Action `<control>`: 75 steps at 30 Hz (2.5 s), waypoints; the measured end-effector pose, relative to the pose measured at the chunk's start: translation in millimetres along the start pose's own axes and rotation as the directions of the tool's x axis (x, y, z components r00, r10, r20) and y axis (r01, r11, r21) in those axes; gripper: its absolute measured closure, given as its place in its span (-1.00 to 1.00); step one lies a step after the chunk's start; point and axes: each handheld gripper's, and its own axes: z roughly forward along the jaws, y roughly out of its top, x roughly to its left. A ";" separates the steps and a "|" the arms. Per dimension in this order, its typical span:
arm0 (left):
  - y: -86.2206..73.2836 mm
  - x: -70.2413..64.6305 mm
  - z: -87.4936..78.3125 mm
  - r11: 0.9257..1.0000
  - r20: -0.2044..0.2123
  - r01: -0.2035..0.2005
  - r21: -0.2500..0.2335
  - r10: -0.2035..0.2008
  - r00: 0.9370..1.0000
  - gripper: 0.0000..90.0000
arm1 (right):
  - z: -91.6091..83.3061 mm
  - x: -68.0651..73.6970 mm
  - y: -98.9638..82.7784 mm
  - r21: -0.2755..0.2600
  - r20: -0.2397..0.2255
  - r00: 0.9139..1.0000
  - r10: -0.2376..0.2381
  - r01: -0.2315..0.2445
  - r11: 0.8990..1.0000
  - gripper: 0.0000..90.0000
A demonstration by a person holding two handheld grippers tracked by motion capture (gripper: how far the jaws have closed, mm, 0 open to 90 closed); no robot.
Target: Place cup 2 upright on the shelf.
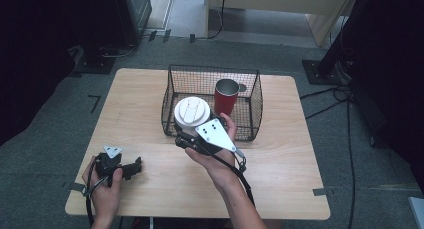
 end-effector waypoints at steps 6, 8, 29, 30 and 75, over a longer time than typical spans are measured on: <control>0.0 0.0 0.0 1.000 0.000 0.000 0.000 0.000 1.000 -1.00 | 6.5 -4.7 4.0 -0.001 0.015 1.000 0.004 -0.004 1.000 -0.64; 0.0 0.0 0.0 1.000 0.000 0.000 0.000 0.000 1.000 -1.00 | 9.0 -6.7 4.6 -0.002 0.019 1.000 0.004 -0.003 1.000 -0.64; 0.0 0.0 0.0 1.000 0.000 0.000 0.000 0.000 1.000 -1.00 | 46.6 -21.7 24.5 -0.024 0.080 0.997 -0.005 0.007 1.000 -0.64; 0.0 0.0 -0.1 1.000 0.000 0.000 0.001 0.000 1.000 -1.00 | 48.2 -22.3 24.8 -0.025 0.083 0.997 -0.006 0.008 1.000 -0.64; 0.0 0.0 0.1 1.000 0.000 0.001 -0.002 -0.001 1.000 -1.00 | 138.3 -40.7 -15.3 -0.020 0.164 0.986 -0.006 0.010 1.000 -0.65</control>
